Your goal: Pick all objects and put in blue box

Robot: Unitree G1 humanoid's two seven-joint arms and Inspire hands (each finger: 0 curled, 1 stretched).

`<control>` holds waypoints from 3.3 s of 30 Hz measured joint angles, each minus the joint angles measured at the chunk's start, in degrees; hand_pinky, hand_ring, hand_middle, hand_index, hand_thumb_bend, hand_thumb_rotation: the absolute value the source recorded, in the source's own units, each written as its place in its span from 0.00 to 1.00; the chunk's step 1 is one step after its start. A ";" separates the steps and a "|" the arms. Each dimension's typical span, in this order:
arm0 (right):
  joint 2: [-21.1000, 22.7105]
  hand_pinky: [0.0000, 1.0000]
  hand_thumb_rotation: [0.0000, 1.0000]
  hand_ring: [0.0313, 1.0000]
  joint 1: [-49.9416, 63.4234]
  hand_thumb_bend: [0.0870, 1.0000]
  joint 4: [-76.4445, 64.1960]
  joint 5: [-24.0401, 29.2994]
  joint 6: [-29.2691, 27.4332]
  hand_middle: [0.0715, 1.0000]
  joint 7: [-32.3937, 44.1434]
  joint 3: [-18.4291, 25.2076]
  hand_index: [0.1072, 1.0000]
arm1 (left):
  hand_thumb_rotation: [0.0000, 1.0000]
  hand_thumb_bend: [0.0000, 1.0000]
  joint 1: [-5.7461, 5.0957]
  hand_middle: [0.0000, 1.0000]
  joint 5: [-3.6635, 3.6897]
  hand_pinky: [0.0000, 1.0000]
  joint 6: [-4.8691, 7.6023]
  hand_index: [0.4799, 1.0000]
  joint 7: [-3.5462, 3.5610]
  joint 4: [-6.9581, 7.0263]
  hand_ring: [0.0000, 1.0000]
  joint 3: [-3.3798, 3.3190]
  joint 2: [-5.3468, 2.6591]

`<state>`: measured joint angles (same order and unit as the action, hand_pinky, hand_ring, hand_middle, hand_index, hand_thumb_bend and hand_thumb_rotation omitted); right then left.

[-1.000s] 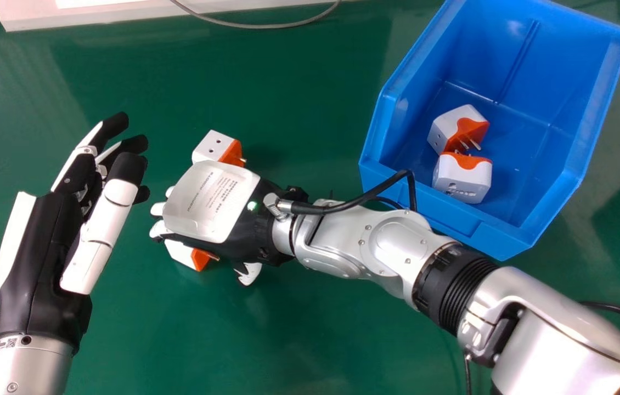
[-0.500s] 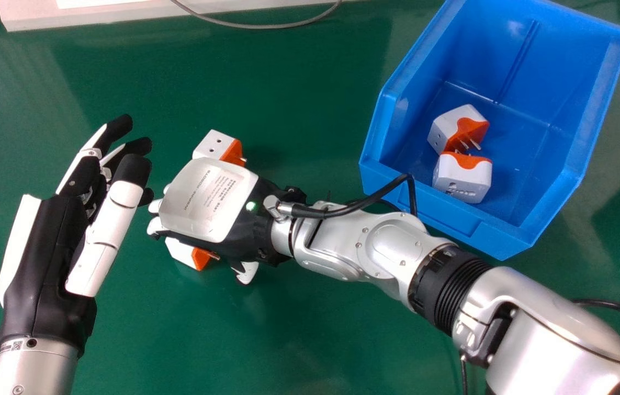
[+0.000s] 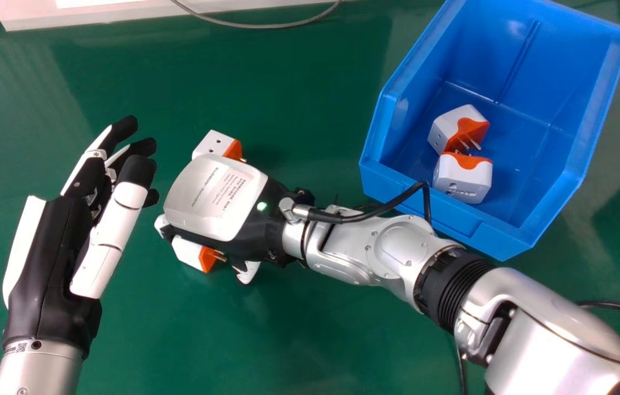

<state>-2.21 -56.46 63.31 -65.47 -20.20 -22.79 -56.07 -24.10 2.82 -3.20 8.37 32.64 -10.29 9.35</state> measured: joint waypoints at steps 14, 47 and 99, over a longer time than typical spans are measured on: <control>-0.36 0.09 0.10 0.11 -1.92 0.48 3.67 -0.49 -1.51 0.13 -4.55 -1.21 0.42 | 0.86 0.71 -0.54 0.87 -0.19 0.79 0.00 0.81 -0.03 0.62 0.86 0.50 -0.85; 0.40 0.03 0.11 0.03 -1.14 0.47 1.91 -0.01 -3.25 0.03 -6.67 -1.16 0.40 | 0.86 0.72 -0.40 0.86 -0.56 0.79 -0.71 0.80 0.00 1.73 0.85 1.00 -1.54; 15.96 0.35 0.00 0.40 25.96 0.45 -41.36 10.54 -0.31 0.47 11.39 15.58 0.46 | 0.86 0.74 5.65 0.86 0.56 0.79 -2.05 0.81 0.10 -4.17 0.85 -2.67 0.28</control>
<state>13.75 -30.50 21.95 -54.93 -20.51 -11.40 -40.49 -18.45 3.38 -5.25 8.47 28.47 -12.97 9.64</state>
